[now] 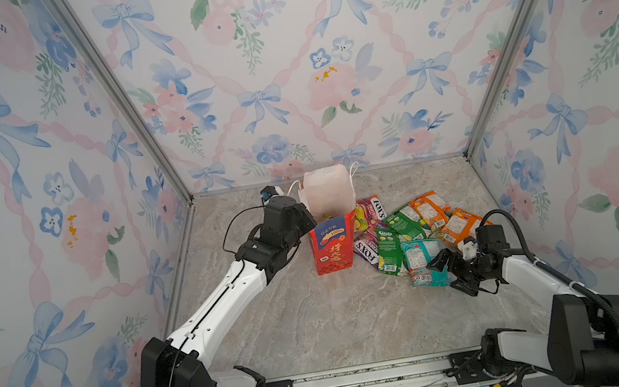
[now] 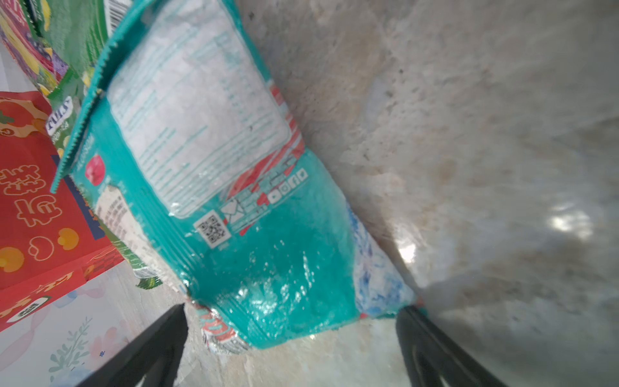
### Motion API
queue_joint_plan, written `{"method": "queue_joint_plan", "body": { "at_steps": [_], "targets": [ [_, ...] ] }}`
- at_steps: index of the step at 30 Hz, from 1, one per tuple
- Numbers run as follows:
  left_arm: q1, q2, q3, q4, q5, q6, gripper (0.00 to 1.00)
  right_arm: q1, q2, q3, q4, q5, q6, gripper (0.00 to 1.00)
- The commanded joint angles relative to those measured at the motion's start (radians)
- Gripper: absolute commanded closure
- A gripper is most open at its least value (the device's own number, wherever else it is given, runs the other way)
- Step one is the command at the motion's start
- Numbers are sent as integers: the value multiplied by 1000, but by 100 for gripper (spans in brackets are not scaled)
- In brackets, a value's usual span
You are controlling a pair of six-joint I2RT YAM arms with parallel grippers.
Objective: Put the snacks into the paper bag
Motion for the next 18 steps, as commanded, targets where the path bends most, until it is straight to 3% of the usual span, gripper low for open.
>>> {"method": "queue_joint_plan", "body": {
  "at_steps": [1, 9, 18],
  "targets": [
    [8, 10, -10, 11, 3, -1, 100, -19, 18, 7, -25, -15, -30, 0],
    [10, 23, 0, 14, 10, 1, 100, -14, -36, -35, -34, -38, 4, 0],
    [11, 37, 7, 12, 21, 2, 100, 119, -65, -81, 61, -42, 162, 0]
  ]
}}
